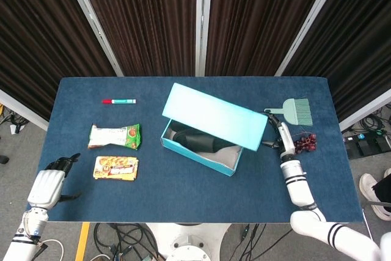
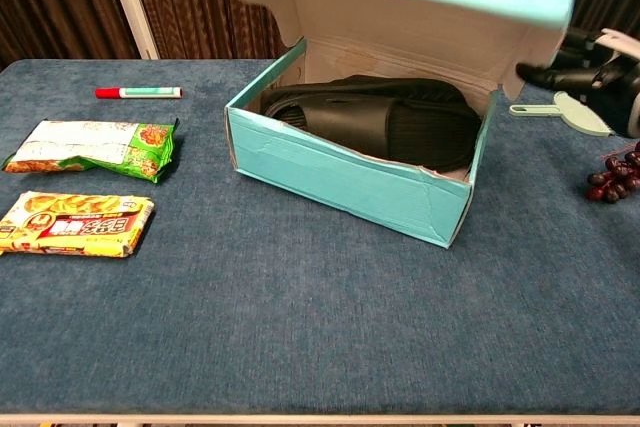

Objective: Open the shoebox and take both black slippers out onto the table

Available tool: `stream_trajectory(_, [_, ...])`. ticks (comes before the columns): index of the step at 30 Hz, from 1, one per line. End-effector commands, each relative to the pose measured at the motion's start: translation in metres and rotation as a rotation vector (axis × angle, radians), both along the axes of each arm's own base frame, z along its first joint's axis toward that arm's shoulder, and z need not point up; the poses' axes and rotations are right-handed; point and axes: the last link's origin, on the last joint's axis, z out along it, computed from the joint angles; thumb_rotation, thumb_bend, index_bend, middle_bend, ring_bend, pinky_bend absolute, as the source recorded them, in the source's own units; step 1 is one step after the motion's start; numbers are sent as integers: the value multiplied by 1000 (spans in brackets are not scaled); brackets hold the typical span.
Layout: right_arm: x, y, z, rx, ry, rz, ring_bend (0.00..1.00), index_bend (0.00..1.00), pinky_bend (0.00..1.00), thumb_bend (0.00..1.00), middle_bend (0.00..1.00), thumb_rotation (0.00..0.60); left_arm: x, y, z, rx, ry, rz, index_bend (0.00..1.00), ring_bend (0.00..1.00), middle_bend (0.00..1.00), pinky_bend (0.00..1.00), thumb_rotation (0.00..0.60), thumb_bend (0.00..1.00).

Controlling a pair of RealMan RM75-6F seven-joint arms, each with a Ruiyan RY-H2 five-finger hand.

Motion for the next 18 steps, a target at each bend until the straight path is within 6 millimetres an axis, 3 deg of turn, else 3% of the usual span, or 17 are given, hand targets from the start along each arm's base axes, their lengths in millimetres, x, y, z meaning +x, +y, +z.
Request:
stream_trajectory(1, [6,-8,16,46,-161,-62,165,291,32,303,597,600,0,0,0,0,1,-1,115,171,215,287,600,0])
stream_trajectory(10, [8,-29,33,158,-384,-185,166,294,53,312,600,600,0,0,-2,-12,0,0,115,171,215,287,600,0])
stream_trajectory(12, [7,-33,35,169,-411,-201,164,277,58,276,580,600,0,1,-2,-13,1,-1,115,171,213,288,600,0])
stream_trajectory(16, [10,-34,40,187,-511,-220,77,52,48,96,411,600,0,1,-2,-13,3,0,116,171,210,289,600,0])
stream_trajectory(18, [11,-34,45,181,-579,-231,30,0,31,38,351,600,0,1,-2,-15,3,1,115,171,210,289,600,0])
